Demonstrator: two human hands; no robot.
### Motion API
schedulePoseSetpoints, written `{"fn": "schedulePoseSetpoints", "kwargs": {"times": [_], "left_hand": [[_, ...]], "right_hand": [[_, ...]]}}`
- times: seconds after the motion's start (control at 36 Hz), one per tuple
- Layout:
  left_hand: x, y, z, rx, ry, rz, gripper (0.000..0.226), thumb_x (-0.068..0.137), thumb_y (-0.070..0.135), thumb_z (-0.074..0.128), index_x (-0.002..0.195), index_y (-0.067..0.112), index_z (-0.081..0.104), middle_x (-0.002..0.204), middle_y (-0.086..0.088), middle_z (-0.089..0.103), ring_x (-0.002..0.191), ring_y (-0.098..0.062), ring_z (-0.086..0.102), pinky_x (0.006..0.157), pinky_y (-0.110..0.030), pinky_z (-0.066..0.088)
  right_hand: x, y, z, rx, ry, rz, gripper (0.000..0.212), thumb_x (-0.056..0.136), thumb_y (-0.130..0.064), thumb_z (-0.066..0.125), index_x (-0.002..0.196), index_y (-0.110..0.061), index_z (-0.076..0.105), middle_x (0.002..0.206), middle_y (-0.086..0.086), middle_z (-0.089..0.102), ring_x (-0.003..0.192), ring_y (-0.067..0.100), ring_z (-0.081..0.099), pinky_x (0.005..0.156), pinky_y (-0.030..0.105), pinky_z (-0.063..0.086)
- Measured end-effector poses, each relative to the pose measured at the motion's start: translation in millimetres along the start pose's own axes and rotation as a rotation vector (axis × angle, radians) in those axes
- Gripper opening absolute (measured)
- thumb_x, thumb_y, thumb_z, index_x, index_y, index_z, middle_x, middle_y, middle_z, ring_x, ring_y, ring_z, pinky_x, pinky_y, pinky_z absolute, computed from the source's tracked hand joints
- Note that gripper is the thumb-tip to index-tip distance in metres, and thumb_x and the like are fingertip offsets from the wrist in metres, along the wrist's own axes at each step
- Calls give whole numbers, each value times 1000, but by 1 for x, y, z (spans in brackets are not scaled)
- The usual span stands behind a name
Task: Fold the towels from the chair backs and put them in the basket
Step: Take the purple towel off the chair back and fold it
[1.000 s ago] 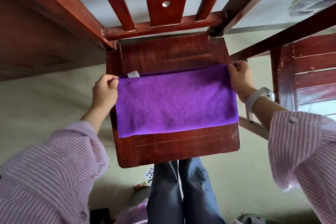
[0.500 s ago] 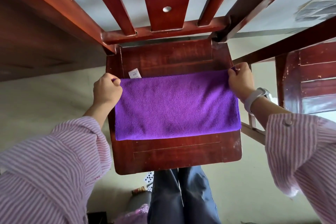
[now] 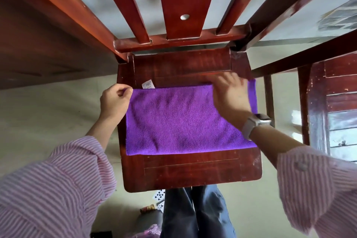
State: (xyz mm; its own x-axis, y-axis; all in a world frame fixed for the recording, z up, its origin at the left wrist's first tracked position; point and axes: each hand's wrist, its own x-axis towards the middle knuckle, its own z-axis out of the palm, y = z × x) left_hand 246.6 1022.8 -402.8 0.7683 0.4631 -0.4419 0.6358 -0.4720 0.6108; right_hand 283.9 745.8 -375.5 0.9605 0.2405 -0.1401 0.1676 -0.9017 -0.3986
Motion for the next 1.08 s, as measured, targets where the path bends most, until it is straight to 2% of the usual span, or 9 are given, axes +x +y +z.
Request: {"fn": "schedulePoseSetpoints", "kwargs": {"times": [0.08, 0.17, 0.31, 0.42, 0.64, 0.81, 0.94, 1.03, 1.08], "left_hand": [[-1, -3, -3, -47, -14, 49, 14, 84, 7, 58, 90, 14, 68, 83, -4, 66, 69, -2, 58, 77, -27, 49], [-4, -1, -4, -63, -17, 109, 17, 85, 5, 56, 89, 18, 65, 82, 1, 64, 70, 2, 57, 72, -16, 45], [-3, -1, -6, -187, -14, 78, 23, 83, 6, 57, 78, 27, 66, 71, 20, 64, 73, -4, 58, 77, -24, 45], [-5, 1, -6, -249, -17, 84, 28, 83, 6, 57, 76, 31, 65, 71, 22, 65, 75, -5, 59, 77, -24, 46], [-5, -4, -1, -230, 22, 56, 20, 83, 7, 58, 81, 25, 67, 68, 27, 63, 70, 2, 57, 76, -26, 47], [-3, 1, 5, -73, 88, 96, 14, 85, 9, 57, 92, 10, 69, 88, -2, 69, 83, -20, 63, 80, -29, 48], [-1, 9, 7, 99, 111, 81, 19, 87, 14, 53, 103, 13, 64, 102, -8, 66, 95, -26, 60, 82, -28, 42], [-9, 12, 6, 208, 184, 133, 32, 86, 11, 50, 117, 11, 55, 118, -12, 53, 106, -30, 53, 91, -38, 40], [-23, 14, 5, 337, 260, 289, 35, 85, 9, 48, 120, 10, 54, 121, -13, 53, 112, -31, 50, 91, -41, 39]], "right_hand": [[13, -35, 23, -11, -112, -141, 28, 77, -15, 55, 101, -19, 68, 95, 5, 66, 88, 32, 60, 73, 43, 43], [27, -58, 35, -19, -195, -163, 25, 82, -15, 57, 105, -22, 68, 102, 7, 62, 98, 33, 53, 80, 44, 38], [40, -74, 46, 20, -323, -150, 28, 93, -29, 43, 114, -30, 62, 116, 1, 53, 115, 23, 39, 90, 37, 27], [43, -74, 47, 39, -388, -80, 27, 92, -31, 43, 112, -26, 61, 119, 0, 52, 117, 21, 38, 97, 41, 27], [53, -66, 40, -166, -444, -131, 27, 92, -29, 38, 108, -17, 57, 117, 3, 54, 116, 23, 41, 92, 41, 27], [51, -66, 47, -233, -364, -158, 22, 94, -25, 37, 106, -12, 50, 110, 6, 61, 108, 28, 46, 88, 41, 27], [46, -67, 54, -244, -288, -136, 23, 93, -27, 42, 109, -13, 50, 112, 6, 57, 109, 28, 45, 88, 42, 27], [36, -66, 50, -145, -115, -115, 26, 87, -29, 48, 108, -14, 56, 108, 7, 57, 102, 28, 47, 86, 42, 30], [24, -65, 45, -90, 61, -184, 26, 84, -24, 47, 105, -13, 58, 104, 8, 60, 96, 23, 45, 84, 40, 30]]}}
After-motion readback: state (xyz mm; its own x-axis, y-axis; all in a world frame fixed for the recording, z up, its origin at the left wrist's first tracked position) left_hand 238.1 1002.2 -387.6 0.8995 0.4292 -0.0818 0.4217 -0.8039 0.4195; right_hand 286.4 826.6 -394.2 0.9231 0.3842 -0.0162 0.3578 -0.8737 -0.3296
